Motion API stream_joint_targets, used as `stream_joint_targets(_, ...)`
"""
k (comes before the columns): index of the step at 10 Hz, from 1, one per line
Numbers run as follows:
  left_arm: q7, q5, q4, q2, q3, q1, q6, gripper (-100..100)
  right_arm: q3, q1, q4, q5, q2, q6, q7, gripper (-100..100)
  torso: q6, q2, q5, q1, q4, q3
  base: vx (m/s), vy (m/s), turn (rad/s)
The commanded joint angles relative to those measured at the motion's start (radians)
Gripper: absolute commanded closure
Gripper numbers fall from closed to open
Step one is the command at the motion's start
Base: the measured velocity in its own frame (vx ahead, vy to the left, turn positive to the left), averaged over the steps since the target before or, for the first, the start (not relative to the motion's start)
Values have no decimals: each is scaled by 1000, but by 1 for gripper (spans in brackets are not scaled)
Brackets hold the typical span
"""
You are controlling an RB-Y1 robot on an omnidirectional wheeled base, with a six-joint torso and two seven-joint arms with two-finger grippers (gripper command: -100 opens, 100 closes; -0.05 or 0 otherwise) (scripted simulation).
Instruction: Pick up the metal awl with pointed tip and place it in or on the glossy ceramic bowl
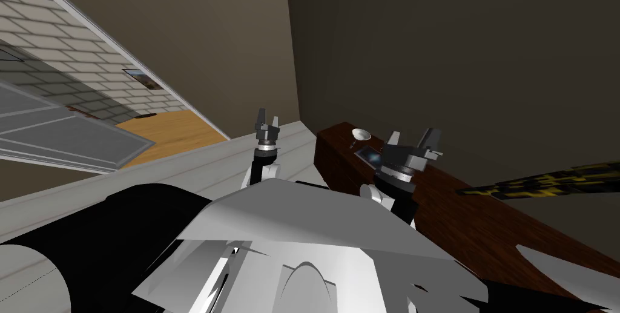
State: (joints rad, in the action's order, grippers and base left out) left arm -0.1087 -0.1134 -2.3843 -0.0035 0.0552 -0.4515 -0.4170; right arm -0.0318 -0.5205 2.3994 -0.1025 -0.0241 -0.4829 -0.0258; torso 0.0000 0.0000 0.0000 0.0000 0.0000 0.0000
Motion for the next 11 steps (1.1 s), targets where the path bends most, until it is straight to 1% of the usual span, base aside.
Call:
stream_joint_targets(1,0,0,0,0,0,0,0,0,-5,-10,-4,3,41,4,5,-100,0,0,0,0,0,0,12,11,20)
stream_joint_targets(3,0,0,0,0,0,0,0,0,-18,-35,-13,11,97,15,16,-100,0,-2,0,1,0,-1,42,29,26)
stream_joint_targets(5,0,0,0,0,0,0,0,0,-38,-72,-26,22,145,30,33,-100,0,-3,0,2,-1,-2,53,43,36)
stream_joint_targets(8,0,0,0,0,0,0,0,0,-76,-144,-53,45,198,60,66,-100,0,-6,1,4,-1,-3,87,60,56)
stream_joint_targets(11,0,0,0,0,0,0,0,0,-119,-227,-83,71,242,95,104,-100,0,-6,1,5,-1,-4,102,76,59)
